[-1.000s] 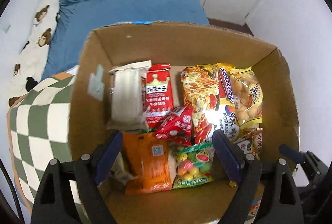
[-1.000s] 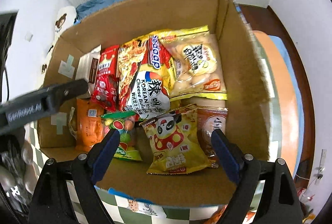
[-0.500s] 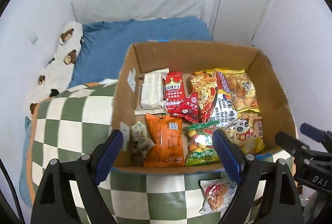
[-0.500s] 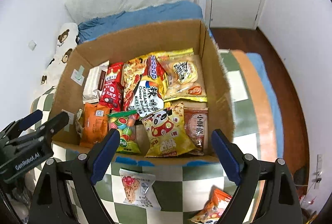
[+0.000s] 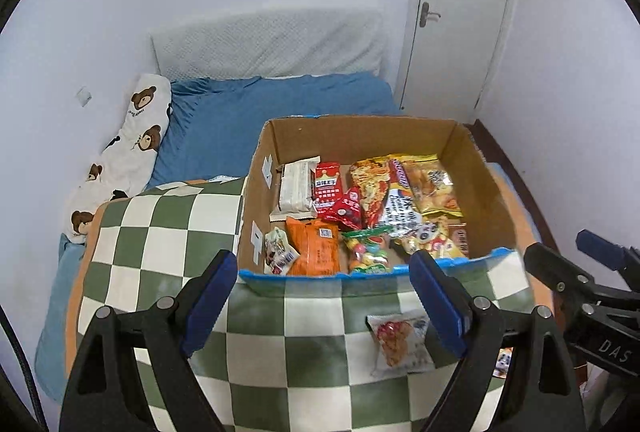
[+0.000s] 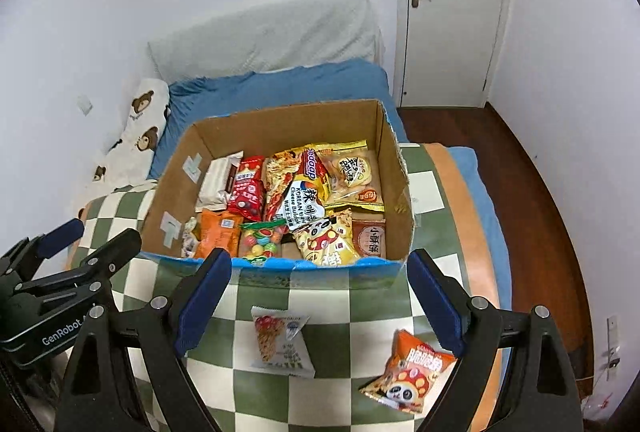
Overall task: Organize snacks
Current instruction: 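Lift both tools out of the box toward the last two snacks, then grasp the white oat cookie packet with the left tool while the right tool grasps the orange Cuicuijiao bag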
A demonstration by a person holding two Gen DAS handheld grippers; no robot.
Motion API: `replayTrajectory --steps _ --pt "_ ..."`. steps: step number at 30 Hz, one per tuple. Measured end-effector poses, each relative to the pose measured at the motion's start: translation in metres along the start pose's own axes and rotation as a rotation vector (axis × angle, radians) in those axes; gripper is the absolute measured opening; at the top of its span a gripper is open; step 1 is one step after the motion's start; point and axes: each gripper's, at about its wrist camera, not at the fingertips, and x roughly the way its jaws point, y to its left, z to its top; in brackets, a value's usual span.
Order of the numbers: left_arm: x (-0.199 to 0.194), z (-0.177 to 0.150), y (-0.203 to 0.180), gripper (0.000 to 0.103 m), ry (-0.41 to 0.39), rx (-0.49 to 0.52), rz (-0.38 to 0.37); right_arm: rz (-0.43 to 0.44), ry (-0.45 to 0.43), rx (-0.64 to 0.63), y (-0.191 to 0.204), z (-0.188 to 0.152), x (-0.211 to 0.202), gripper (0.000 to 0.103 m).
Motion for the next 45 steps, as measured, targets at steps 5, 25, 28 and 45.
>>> replayTrajectory --steps 5,25,28,45 --pt "-0.021 -0.008 -0.003 0.088 -0.026 0.005 0.015 0.015 -0.030 0.020 -0.002 -0.011 -0.023 0.092" --pt "0.108 -0.083 -0.043 0.088 0.476 -0.067 -0.131 0.007 0.291 0.436 -0.126 -0.106 0.062 0.092" --pt "0.139 -0.087 -0.061 0.088 0.547 -0.056 -0.185 -0.011 0.353 0.453 -0.140 -0.116 0.091 0.092" --pt "0.163 -0.142 -0.064 0.050 0.636 0.022 -0.143 0.014 0.497 0.305 -0.111 -0.161 0.142 0.061"
